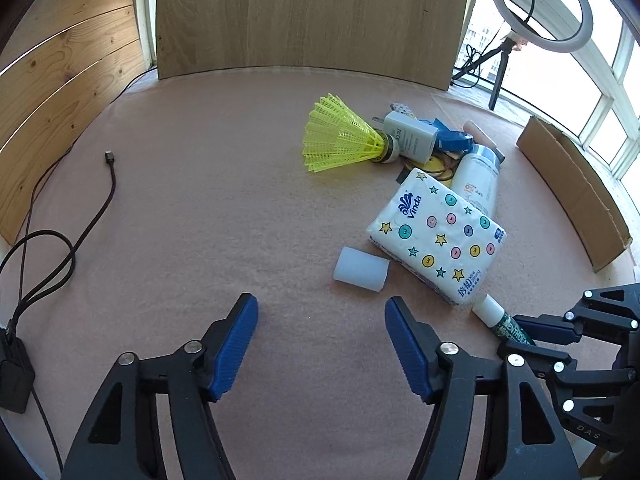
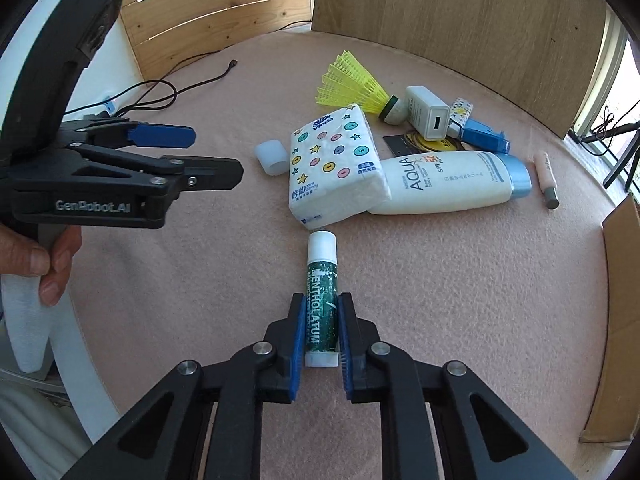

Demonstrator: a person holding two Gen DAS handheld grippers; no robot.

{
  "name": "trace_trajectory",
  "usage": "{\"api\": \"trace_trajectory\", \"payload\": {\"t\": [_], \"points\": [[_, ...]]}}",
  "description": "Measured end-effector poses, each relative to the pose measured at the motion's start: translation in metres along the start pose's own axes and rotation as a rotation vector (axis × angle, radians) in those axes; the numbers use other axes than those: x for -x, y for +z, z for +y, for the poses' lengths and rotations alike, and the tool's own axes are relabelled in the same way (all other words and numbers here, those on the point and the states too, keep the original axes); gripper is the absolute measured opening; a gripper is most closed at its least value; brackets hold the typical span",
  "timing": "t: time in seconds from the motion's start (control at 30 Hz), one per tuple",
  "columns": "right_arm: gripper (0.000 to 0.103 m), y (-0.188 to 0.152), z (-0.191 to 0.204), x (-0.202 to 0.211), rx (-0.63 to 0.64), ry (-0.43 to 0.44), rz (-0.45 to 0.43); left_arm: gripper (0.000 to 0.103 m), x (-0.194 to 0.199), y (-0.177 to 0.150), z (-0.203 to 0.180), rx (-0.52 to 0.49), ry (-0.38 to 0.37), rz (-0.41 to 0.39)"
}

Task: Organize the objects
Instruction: 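Grasp the green lip balm stick with the right gripper while the left grasps the white cylinder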

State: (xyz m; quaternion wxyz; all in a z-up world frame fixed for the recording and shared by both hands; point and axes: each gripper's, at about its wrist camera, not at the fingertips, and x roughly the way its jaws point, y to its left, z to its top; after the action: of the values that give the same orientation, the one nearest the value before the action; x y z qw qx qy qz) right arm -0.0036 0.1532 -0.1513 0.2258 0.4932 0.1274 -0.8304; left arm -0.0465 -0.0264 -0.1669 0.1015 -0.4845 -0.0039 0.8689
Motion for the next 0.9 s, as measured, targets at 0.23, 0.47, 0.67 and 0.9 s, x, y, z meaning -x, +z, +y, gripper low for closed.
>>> {"api": "trace_trajectory", "payload": {"t": [0.23, 0.47, 0.67, 0.9], "points": [[0.014, -0.015, -0.016, 0.006, -0.060, -0.006, -0.003, 0.062, -0.013, 0.017, -0.007, -0.030, -0.056, -0.018], [0.014, -0.025, -0.022, 0.009, -0.095, -0.012, -0.011, 0.053, -0.016, 0.018, -0.019, -0.057, -0.053, -0.012], [0.014, -0.029, -0.023, 0.011, -0.106, -0.016, -0.015, 0.019, -0.017, 0.021, -0.016, -0.021, -0.045, -0.033], [0.014, -0.036, -0.022, 0.013, -0.127, -0.035, -0.035, 0.010, -0.007, 0.006, -0.017, -0.002, -0.033, -0.049]]}}
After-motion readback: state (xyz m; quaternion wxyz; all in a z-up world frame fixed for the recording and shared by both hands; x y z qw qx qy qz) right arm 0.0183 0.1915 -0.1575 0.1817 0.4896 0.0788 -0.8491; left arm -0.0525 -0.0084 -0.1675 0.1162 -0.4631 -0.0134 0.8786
